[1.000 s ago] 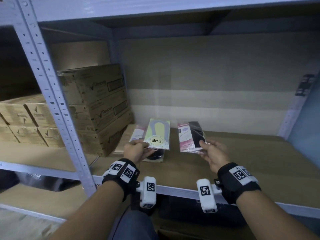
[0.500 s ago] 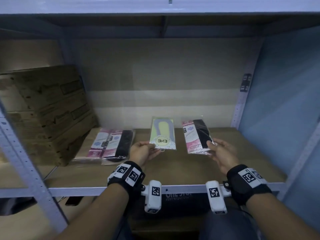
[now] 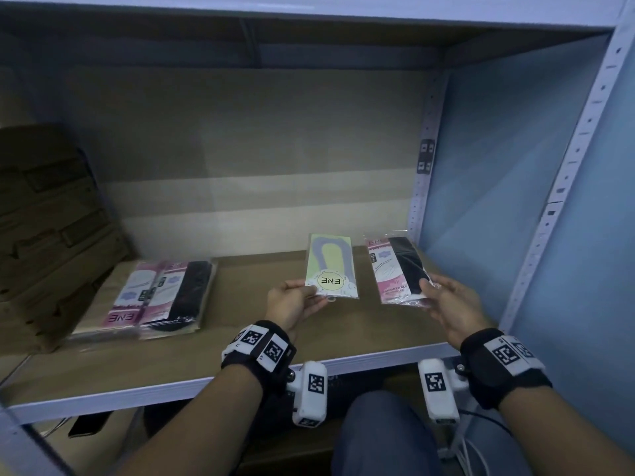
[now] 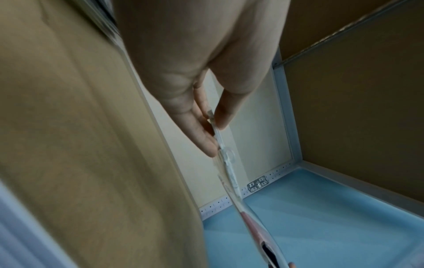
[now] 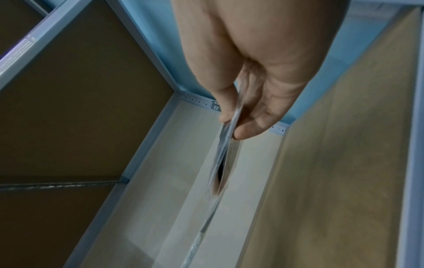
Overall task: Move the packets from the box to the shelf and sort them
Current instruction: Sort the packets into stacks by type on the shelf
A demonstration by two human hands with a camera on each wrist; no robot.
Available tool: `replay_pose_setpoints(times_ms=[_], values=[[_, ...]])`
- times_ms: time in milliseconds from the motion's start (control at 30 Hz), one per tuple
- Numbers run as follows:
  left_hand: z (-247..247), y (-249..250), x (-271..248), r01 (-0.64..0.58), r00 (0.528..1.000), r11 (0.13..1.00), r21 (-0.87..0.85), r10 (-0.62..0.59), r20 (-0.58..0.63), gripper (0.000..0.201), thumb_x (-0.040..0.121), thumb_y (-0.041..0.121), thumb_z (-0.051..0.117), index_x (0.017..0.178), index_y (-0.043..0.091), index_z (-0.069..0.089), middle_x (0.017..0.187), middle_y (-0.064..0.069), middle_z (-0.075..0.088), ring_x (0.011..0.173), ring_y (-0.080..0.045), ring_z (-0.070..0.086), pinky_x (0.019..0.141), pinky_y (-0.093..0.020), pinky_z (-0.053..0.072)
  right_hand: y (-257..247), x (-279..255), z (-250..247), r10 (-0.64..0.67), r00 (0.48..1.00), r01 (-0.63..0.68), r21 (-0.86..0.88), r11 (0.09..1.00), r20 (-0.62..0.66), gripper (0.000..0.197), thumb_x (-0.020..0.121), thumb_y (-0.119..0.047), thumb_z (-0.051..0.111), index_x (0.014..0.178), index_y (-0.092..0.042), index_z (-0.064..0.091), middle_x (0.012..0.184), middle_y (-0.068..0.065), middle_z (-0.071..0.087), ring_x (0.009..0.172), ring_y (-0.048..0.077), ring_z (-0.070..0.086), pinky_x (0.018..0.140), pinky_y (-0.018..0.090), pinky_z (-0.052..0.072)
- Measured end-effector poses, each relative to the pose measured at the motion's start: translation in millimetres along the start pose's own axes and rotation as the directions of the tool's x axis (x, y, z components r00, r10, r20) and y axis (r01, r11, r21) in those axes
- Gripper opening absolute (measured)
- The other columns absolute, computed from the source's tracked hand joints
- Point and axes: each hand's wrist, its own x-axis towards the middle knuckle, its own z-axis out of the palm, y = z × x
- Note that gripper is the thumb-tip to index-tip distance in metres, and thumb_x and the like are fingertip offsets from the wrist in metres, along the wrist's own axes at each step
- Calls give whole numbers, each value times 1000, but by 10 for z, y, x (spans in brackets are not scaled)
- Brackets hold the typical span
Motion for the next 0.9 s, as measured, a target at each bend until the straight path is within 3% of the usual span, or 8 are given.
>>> replay_pose_setpoints(times_ms=[200, 367, 567, 700, 733, 800, 833, 900], values=[[160, -152, 34, 19, 999, 1000, -14, -18, 29, 19, 86, -12, 55, 94, 4, 47, 106, -32, 64, 86, -36, 68, 76, -39, 60, 0, 127, -210, -21, 999, 20, -33, 999, -32, 36, 86, -6, 66, 121, -6, 57, 85, 6, 69, 68, 19, 65, 53, 21, 55], [243, -239, 85, 25, 998, 1000, -6, -25, 52, 23, 86, -11, 55, 102, 3, 47, 105, -32, 65, 87, -36, 68, 76, -38, 61, 78, 314, -349, -9, 997, 3, -74, 997, -72, 34, 85, -7, 66, 119, -7, 57, 84, 5, 68, 67, 20, 62, 60, 27, 49], [265, -320, 154, 31, 998, 999, 9, -31, 48, 23, 87, -10, 56, 104, 2, 47, 102, -31, 67, 84, -34, 69, 75, -38, 61, 253, 625, -499, -2, 990, -24, -179, 984, -144, 29, 86, -9, 66, 115, -8, 60, 82, 5, 65, 61, 18, 59, 54, 25, 45], [241, -346, 194, 39, 999, 999, 24, -39, 29, 22, 87, -11, 54, 104, 2, 46, 103, -31, 66, 80, -34, 68, 76, -41, 60, 336, 811, -559, -36, 983, -22, -314, 949, -179, 23, 87, -8, 65, 110, -10, 62, 92, 12, 65, 59, 17, 57, 39, 17, 45], [235, -347, 204, 41, 999, 999, 23, -42, 26, 22, 87, -12, 53, 102, 2, 46, 103, -31, 66, 78, -33, 68, 75, -41, 60, 352, 860, -567, -48, 980, -23, -346, 938, -193, 22, 86, -8, 66, 107, -12, 62, 94, 13, 65, 62, 19, 59, 41, 17, 48], [214, -349, 221, 44, 999, 999, 16, -44, 21, 21, 87, -12, 53, 99, 3, 46, 101, -30, 66, 75, -31, 67, 74, -41, 59, 406, 976, -597, -75, 972, -29, -425, 905, -225, 26, 83, -11, 69, 109, -9, 65, 105, 14, 68, 82, 29, 66, 68, 29, 58], [204, -348, 228, 44, 999, 999, 14, -45, 20, 21, 87, -13, 53, 99, 3, 45, 99, -29, 66, 75, -31, 67, 74, -40, 60, 423, 1015, -614, -97, 967, -31, -484, 874, -236, 30, 82, -12, 70, 111, -7, 66, 109, 14, 67, 93, 31, 65, 83, 35, 55], [180, -354, 244, 46, 999, 999, 16, -46, 19, 21, 87, -12, 53, 99, 3, 45, 95, -27, 66, 73, -29, 67, 74, -40, 60, 438, 1059, -636, -130, 960, -46, -601, 798, -246, 32, 82, -15, 71, 112, -5, 66, 113, 14, 67, 104, 30, 62, 94, 35, 48]])
